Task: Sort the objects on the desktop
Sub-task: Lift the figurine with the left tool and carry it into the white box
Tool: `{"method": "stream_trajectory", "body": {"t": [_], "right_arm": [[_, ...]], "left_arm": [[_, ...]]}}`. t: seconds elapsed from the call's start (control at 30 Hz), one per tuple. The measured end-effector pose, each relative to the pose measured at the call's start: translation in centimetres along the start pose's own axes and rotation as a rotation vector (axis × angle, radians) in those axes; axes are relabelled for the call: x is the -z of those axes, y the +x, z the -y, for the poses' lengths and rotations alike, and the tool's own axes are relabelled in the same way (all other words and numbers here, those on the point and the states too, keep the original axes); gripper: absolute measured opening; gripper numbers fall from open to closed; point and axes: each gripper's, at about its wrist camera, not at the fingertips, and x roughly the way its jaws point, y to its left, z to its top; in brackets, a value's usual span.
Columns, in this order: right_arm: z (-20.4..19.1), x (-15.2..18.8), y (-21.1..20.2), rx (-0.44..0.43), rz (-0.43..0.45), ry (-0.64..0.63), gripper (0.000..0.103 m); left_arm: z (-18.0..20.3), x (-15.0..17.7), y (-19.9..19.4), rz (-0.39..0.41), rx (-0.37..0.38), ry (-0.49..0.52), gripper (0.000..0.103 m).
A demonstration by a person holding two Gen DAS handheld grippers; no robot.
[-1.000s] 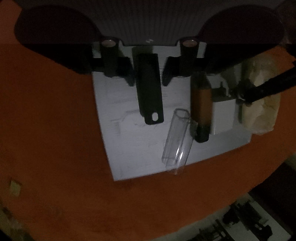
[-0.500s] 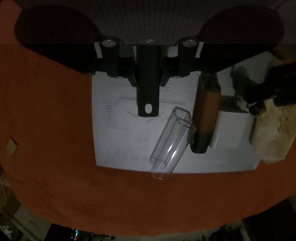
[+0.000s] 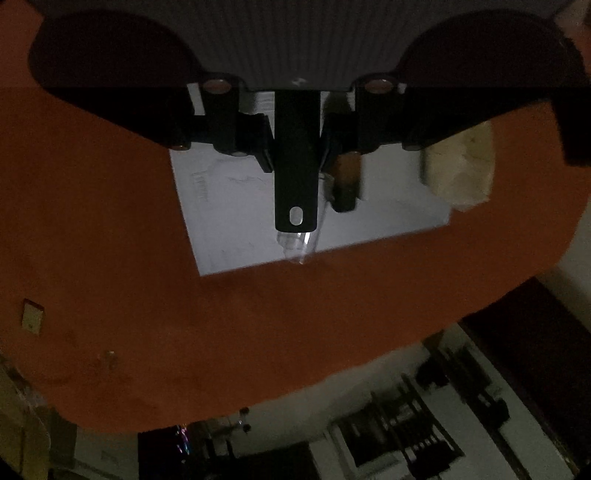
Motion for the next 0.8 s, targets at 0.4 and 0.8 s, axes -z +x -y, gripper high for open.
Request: {"method": "stream_trajectory", "body": {"t": [0.4, 0.8], "right_arm": [[2.3, 2.1, -6.5, -0.199, 0.035, 0.126, 0.028], [2.6, 5.2, -13.7, -0.296, 0.019, 0.051, 0.028]], "left_arm": [[-1.7, 0.1, -5.0, 0.089, 0.144, -0.111, 0.052], [-2.0, 4.2, -13.3, 0.109, 0.284, -0.011, 0.052]]}}
